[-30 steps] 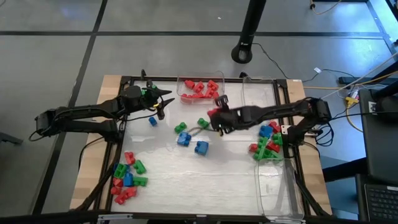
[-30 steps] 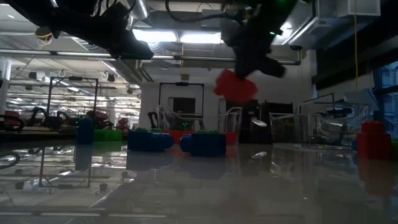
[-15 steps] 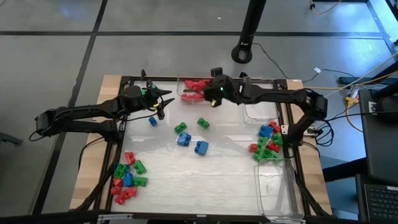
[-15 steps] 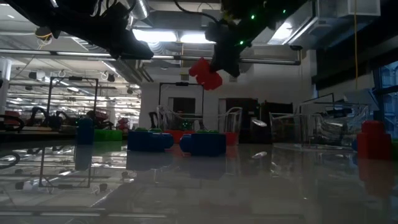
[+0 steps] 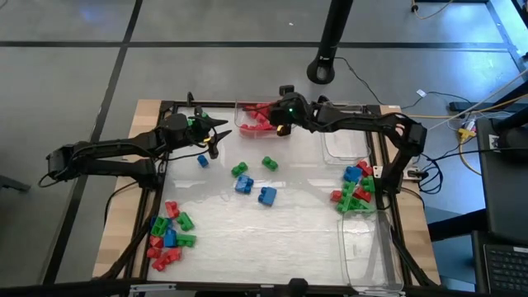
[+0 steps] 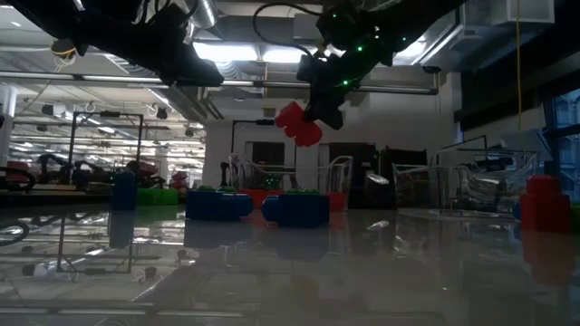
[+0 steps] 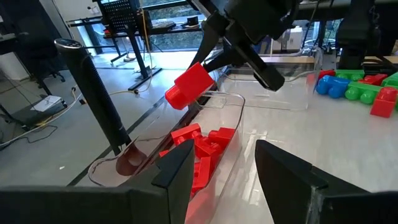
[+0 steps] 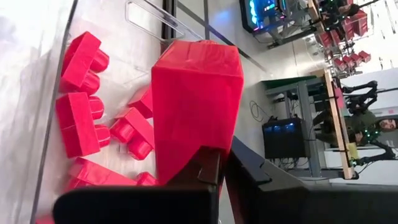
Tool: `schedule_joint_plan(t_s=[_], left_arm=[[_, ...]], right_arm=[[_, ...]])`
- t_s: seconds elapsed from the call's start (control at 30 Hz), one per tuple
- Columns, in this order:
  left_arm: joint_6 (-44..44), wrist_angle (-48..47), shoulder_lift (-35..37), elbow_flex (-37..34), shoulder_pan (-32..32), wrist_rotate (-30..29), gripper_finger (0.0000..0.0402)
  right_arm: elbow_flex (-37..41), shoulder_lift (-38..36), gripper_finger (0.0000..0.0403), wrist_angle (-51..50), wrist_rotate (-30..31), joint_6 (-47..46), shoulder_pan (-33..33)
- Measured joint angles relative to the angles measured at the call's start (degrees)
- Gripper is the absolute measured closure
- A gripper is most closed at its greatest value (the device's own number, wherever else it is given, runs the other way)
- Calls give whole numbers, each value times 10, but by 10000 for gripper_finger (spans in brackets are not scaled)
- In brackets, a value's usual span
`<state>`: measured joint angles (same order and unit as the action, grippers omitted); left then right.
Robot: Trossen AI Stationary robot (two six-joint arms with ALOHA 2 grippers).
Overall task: Sort blocks
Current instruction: Put the red game piece into the top left transparent bin
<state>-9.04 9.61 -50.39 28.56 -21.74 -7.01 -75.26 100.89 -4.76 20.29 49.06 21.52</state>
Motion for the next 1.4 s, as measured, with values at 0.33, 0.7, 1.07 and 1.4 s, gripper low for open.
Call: schedule_joint_plan(t_s=[0.33, 0.7, 1.07, 1.4], left_arm=[[0, 0, 0, 0, 0, 0, 243], [0, 0, 0, 0, 0, 0, 243], [0, 0, 0, 0, 0, 0, 243], [3, 0, 0, 0, 0, 0, 243]], right_arm=[[0, 0, 315, -7, 0, -7, 0], [0, 0, 177, -13, 31, -7, -1], [-2, -79, 164, -103, 66, 22, -55], [-2, -202, 164, -324, 56, -101, -206]])
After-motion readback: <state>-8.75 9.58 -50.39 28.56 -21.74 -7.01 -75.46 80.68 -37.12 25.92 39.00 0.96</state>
